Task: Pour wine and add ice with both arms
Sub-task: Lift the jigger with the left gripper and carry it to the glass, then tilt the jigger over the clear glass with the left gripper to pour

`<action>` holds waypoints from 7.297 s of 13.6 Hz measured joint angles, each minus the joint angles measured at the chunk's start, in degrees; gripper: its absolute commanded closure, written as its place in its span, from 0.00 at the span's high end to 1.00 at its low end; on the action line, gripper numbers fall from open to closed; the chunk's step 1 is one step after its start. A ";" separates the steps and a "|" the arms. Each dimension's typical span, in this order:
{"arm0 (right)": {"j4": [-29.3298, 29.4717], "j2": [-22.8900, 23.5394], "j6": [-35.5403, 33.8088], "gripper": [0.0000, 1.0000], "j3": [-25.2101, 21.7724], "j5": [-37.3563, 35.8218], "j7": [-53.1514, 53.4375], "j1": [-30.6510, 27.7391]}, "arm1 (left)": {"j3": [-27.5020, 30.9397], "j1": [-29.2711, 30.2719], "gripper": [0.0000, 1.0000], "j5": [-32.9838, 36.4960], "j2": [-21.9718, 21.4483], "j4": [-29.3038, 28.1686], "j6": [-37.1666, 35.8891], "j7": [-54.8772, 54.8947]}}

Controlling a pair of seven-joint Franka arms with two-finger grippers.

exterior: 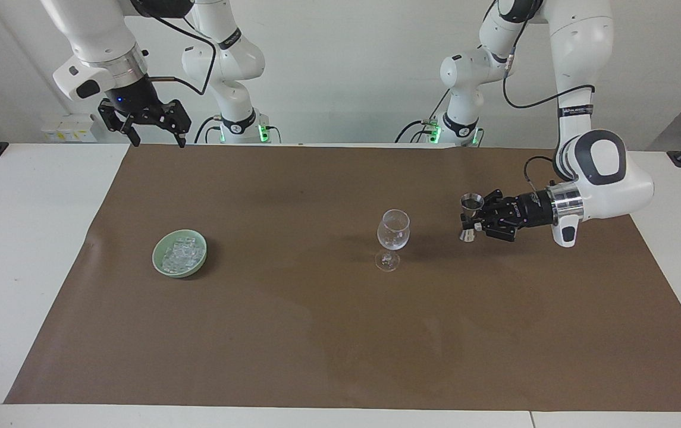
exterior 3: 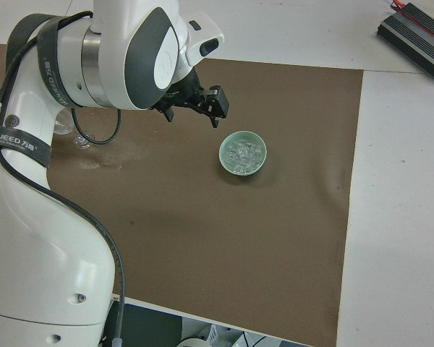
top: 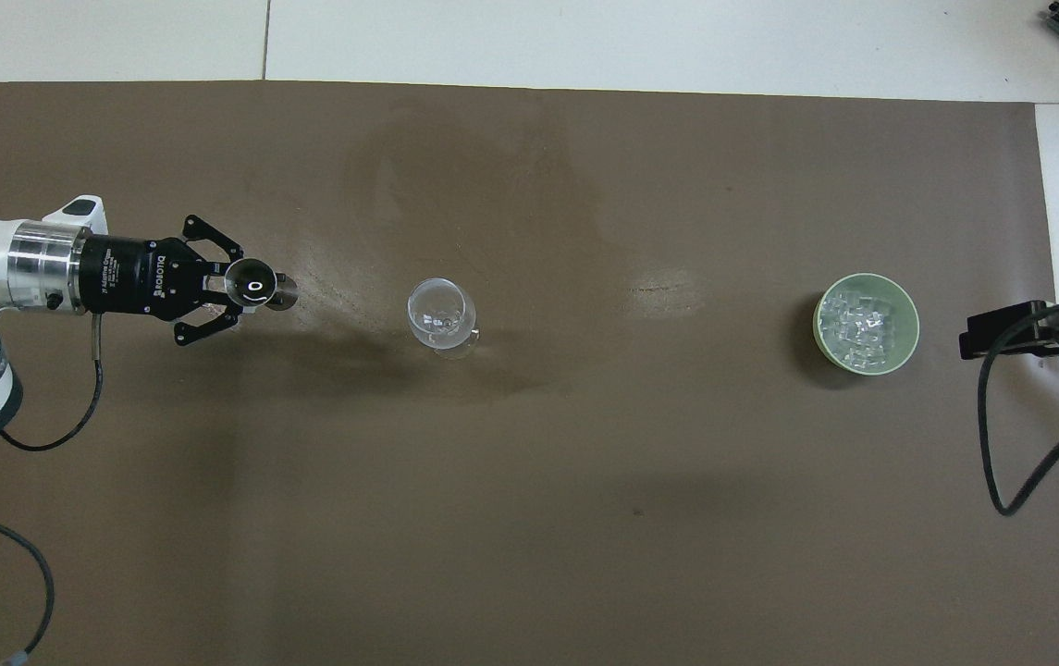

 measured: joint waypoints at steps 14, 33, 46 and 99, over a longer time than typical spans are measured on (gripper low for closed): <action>0.00 0.00 0.00 1.00 0.00 0.00 0.00 0.00 | 0.14 -10.46 0.00 0.00 -3.30 -3.42 16.16 -5.72; 0.00 0.00 0.00 1.00 0.00 0.00 0.00 0.00 | 0.29 -15.86 0.00 14.38 -6.04 -4.07 24.63 -10.83; 0.00 0.00 0.00 1.00 0.00 0.00 0.00 0.00 | 0.32 -19.70 0.00 25.14 -7.29 -2.53 27.41 -24.67; 0.06 -0.67 0.00 1.00 -0.54 0.00 0.00 -0.99 | 0.48 -32.83 0.00 74.82 -6.62 10.88 19.50 -38.43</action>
